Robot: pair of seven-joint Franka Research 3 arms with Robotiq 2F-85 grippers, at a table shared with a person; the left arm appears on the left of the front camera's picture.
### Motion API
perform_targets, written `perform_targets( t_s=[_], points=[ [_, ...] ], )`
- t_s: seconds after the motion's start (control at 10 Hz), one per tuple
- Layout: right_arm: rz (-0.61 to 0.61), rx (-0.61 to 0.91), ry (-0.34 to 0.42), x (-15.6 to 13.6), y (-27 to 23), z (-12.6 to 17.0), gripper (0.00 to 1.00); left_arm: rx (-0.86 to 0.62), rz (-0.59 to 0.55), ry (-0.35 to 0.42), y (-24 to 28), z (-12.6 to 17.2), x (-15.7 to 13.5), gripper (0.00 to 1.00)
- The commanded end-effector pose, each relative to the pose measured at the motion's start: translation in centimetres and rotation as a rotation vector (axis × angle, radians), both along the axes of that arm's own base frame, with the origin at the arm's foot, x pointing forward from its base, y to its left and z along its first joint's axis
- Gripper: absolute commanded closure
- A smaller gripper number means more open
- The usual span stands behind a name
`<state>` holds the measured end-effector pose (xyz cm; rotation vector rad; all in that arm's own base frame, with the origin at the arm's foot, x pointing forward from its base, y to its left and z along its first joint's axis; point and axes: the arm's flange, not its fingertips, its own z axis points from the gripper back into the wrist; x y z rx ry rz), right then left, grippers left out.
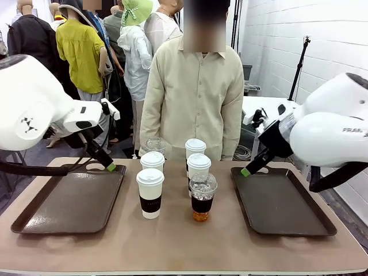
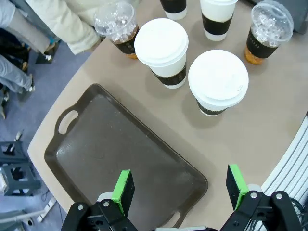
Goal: Distribute the coffee onto the tray.
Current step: Pick up one iced Americano and place it on the right Handle tray.
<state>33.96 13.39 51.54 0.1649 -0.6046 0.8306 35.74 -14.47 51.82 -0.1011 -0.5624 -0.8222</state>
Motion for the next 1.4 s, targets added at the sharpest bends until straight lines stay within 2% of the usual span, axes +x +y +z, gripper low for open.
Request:
perform_targets(
  t_s=[0.0,0.1,0.4,0.7,0.8,0.9,1.3],
  points=[
    [0.041,0.080,-0.020,-0.9,-1.1,-0.2,0.00,-0.077,-0.034,-0.039,1.6,-0.5,-0.5,0.00],
    [0.031,0.105,-0.052,-1.2,-1.5,0.1,0.00,-0.125,-0.038,-0.066,2.1,-0.4,-0.7,0.00],
    [0.019,0.127,-0.079,-1.6,-2.0,0.7,0.00,-0.193,-0.024,-0.118,2.7,-0.1,-1.1,0.00],
    [0.006,0.129,-0.077,-1.2,-2.0,0.4,0.00,-0.197,-0.013,-0.142,2.9,0.2,-1.1,0.00],
    [-0.020,0.124,-0.091,-1.2,-2.0,0.4,0.00,-0.194,0.027,-0.174,2.9,0.1,-1.2,0.00],
    [-0.013,0.103,-0.069,-0.2,-1.7,2.7,0.00,-0.170,0.014,-0.124,2.1,2.3,0.3,0.00],
    [-0.013,0.103,-0.069,-0.2,-1.7,2.7,0.00,-0.170,0.014,-0.124,2.1,2.3,0.3,0.00]
  ],
)
